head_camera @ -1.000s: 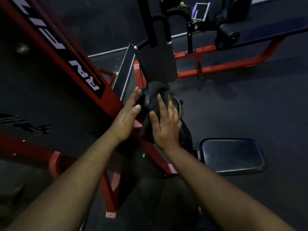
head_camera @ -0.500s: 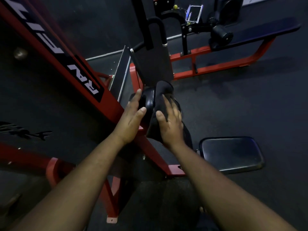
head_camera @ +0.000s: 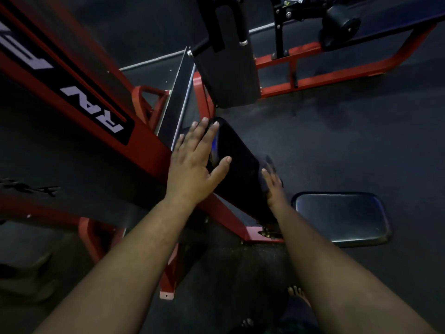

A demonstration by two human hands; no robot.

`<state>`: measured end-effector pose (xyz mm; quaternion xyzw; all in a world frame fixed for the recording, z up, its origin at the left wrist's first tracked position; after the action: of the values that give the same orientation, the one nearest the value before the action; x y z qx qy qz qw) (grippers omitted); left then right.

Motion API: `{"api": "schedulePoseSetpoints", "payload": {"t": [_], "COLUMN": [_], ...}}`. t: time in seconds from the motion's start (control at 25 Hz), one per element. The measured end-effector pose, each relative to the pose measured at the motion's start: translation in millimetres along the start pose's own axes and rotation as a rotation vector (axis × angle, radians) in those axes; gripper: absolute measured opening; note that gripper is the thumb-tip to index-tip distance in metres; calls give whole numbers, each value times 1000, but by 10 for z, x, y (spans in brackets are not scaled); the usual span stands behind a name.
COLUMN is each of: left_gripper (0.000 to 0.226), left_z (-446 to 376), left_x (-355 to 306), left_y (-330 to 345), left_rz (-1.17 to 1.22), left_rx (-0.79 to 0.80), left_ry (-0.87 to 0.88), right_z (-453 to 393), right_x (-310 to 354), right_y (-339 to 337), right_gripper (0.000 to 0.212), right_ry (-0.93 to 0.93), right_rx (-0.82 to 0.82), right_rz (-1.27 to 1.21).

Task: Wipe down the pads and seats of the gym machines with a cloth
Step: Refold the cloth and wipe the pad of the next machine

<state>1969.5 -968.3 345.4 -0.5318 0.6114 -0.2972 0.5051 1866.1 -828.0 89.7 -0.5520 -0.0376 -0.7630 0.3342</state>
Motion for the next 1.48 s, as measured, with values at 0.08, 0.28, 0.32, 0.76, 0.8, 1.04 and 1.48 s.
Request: {"api": "schedulePoseSetpoints", "payload": {"t": [0.08,0.28,0.32,0.76,0.8,1.04,1.48], "left_gripper": [72,74,77,96,96,96,95], "left_z": [11,56,68,1046,1219,2456,4014], "left_x": [-8,-55,-78,-373,-407,-859,-2401], "left_y": [6,-17,-18,-13,42,483,1185], "left_rz": [0,2,-6,-40,-56,53,161], "left_rx": [-22,-21,-7,151,173,268,77], "left_ry": [-13,-51,-91,-352,-372,-649,-1300], "right_z": [82,505,567,1477,1580,2078,2488], "right_x": [-355,-210,-43,676,618,239,-406], "right_y": [92,252,205,-462,-500,-683,-602], "right_gripper": [61,59,54,47,49,60,58], "right_ry": [125,557,505,-352,-368,-392,-898], "right_rx": [16,-205,-219,-54,-29,136,716], "right_rz": [-16,-383,-357,281,348,703,1077]}}
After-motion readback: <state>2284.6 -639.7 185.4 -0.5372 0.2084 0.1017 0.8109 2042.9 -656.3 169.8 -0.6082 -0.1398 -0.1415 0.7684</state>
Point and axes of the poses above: each hand's wrist, its own z-axis away from the middle knuckle, its own y-axis out of the palm, x = y × z, the point moved 3 cm from there along -z, towards the middle knuckle, and after that the axes turned 8 degrees about z, right-handed, at the moved point
